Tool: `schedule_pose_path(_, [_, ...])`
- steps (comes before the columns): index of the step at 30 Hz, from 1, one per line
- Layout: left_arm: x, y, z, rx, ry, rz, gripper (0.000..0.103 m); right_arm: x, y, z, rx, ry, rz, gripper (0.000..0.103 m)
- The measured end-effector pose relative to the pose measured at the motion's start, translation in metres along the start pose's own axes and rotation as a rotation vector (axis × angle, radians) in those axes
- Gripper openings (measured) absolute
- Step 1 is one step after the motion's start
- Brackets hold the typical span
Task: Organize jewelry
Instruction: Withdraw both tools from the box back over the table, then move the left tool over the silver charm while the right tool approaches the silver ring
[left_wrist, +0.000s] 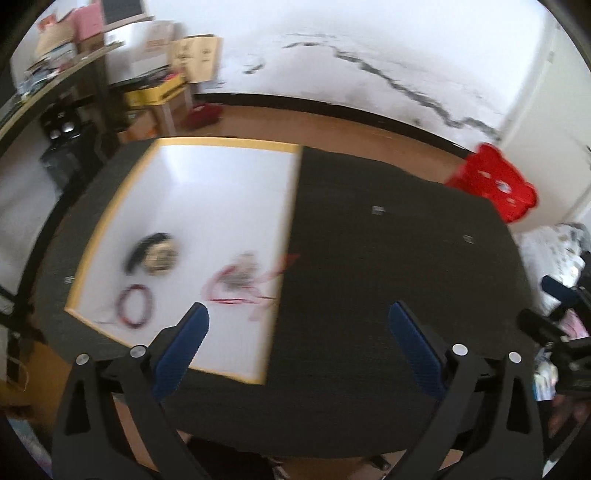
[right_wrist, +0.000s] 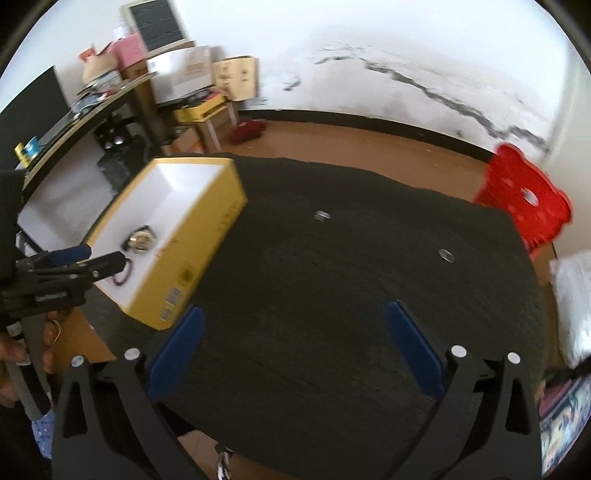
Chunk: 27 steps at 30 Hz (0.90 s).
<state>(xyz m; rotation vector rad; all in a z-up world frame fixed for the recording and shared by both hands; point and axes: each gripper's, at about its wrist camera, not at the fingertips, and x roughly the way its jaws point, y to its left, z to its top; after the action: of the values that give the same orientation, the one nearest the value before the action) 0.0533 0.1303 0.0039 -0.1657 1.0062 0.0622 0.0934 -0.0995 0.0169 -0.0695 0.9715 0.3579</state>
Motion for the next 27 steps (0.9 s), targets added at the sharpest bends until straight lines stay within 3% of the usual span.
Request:
schedule_pose_path(8, [0.046, -0.09, 0.001, 0.089, 0.046, -0.098, 0.097, 0.005, -0.086, -0.031, 0.151, -0.003, -0.128, 0.096])
schedule_pose_path(14, [0.092, -0.138, 0.013, 0.157, 0.056, -0.109, 0.097, 0.032, -0.12, -0.021, 0.166, 0.004, -0.175, 0.096])
schedule_pose_path(20, [0.132, -0.141, 0.013, 0.157, 0.018, -0.092, 0.097, 0.069, -0.136, -0.015, 0.135, -0.027, -0.252, 0.096])
schedule_pose_path(27, [0.173, -0.124, 0.019, 0.13, 0.076, -0.061, 0.097, 0.105, -0.15, -0.01, 0.147, 0.016, -0.23, 0.096])
